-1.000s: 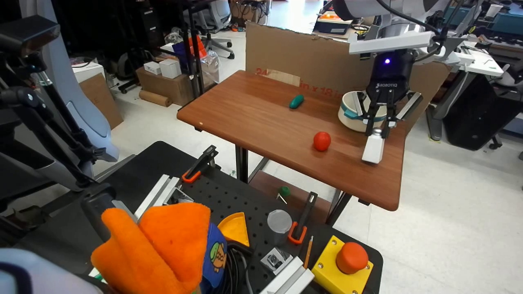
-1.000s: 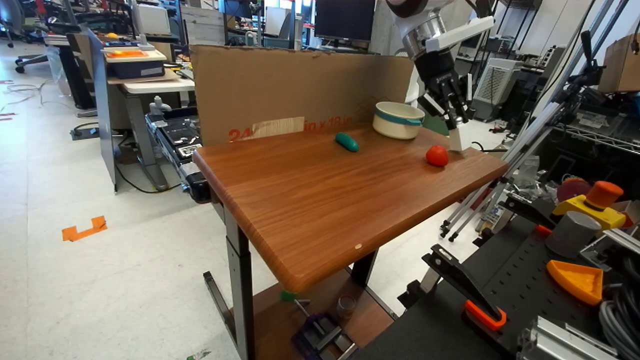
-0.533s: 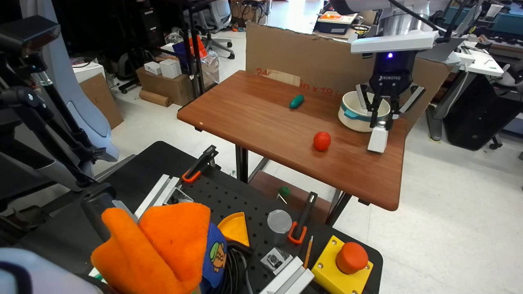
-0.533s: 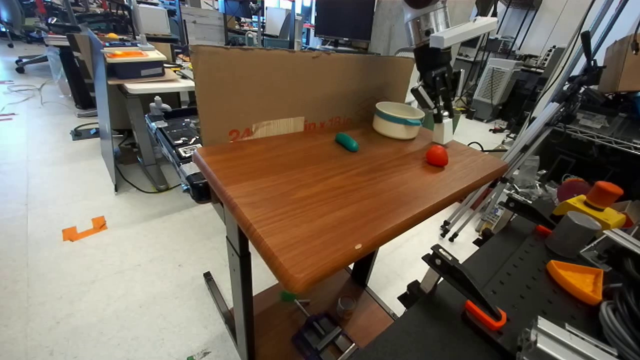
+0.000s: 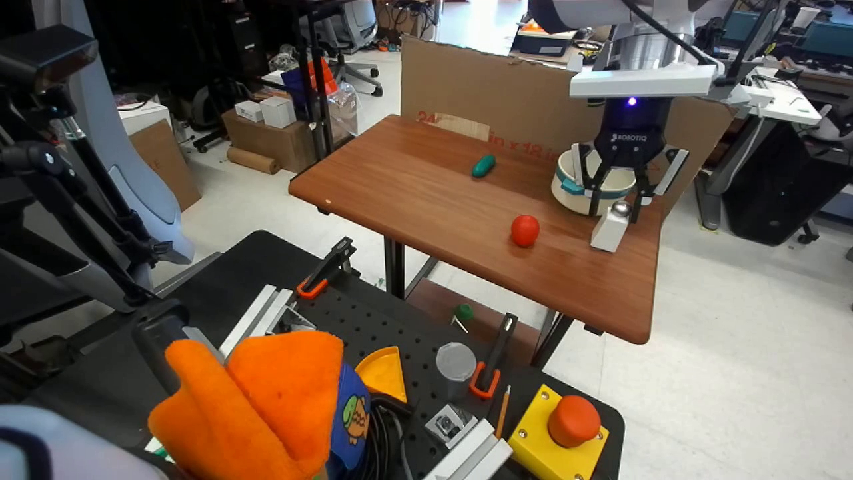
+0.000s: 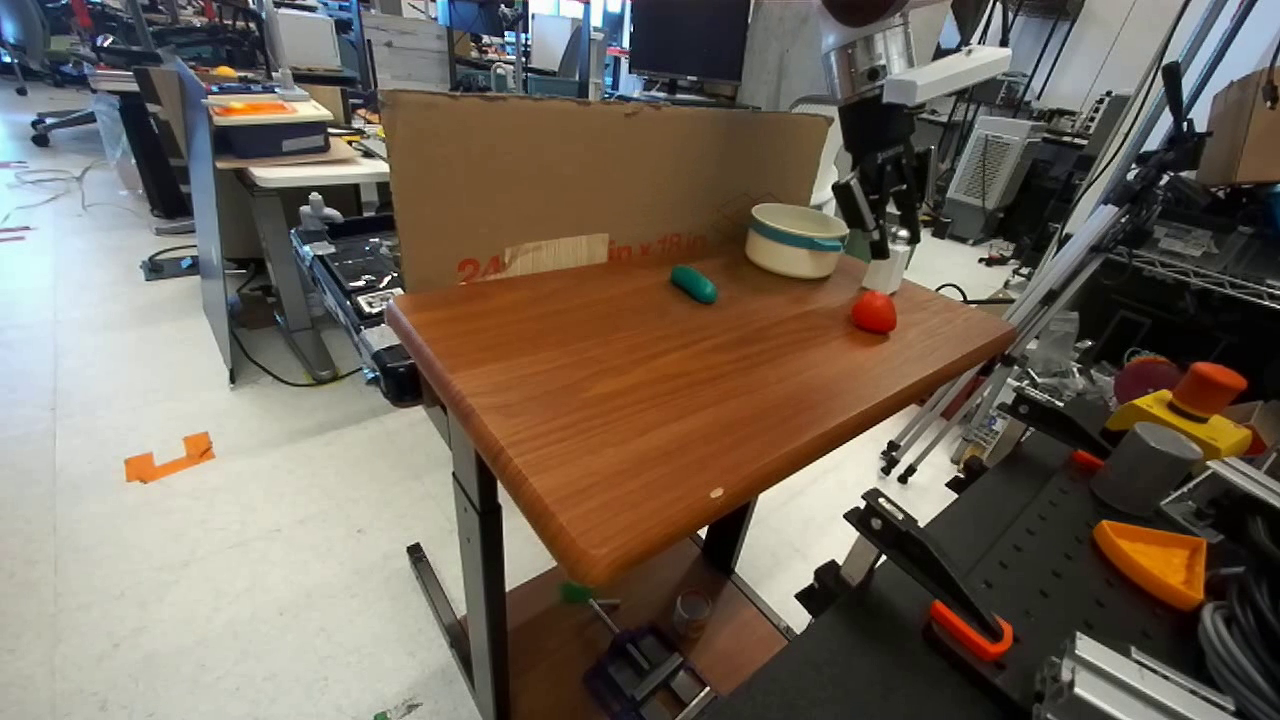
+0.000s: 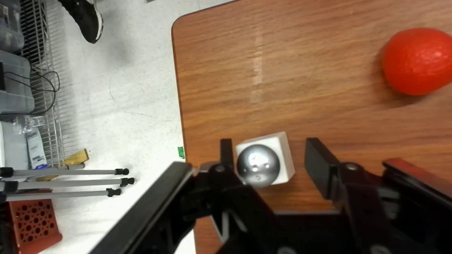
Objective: Remove the white bottle from the white bowl and put it on the table
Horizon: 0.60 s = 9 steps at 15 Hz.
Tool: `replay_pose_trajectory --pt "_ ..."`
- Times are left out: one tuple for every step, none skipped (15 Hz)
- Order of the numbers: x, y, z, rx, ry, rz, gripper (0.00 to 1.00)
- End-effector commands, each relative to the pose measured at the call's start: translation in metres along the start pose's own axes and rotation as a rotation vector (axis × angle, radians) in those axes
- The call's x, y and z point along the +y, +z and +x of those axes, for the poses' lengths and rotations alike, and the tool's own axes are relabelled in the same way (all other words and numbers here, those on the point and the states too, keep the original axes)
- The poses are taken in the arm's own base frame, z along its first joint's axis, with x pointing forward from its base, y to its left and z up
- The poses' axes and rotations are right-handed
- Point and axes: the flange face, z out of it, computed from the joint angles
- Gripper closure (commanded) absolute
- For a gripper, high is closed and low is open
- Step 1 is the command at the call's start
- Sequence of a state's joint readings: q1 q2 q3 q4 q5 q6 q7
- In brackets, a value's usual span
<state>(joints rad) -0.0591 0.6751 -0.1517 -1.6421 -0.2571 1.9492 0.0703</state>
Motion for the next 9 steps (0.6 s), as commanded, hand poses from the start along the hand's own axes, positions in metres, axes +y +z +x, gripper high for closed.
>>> replay_pose_trajectory --pt "0.002 -0.01 -0.02 0.038 -0.062 0.037 0.08" --pt "0.003 -0.021 -0.029 0.037 -0.088 0.08 0.02" --pt "0.003 -0.032 -0.038 0.043 -0.113 0.105 0.01" --pt "0.003 -0.05 -0.051 0.067 -0.148 0.13 0.0" --pt "0.004 -0.067 -0.065 0.083 -0.188 0.165 0.0" --pt "0.003 -0.083 -0.077 0.089 -0.204 0.215 0.0" --pt "0.0 -0.054 -0.04 0.065 -0.148 0.144 0.0" --pt "0.001 -0.072 -0.053 0.08 -0.166 0.173 0.0" --pt "0.003 -0.084 -0.064 0.088 -0.175 0.185 0.0"
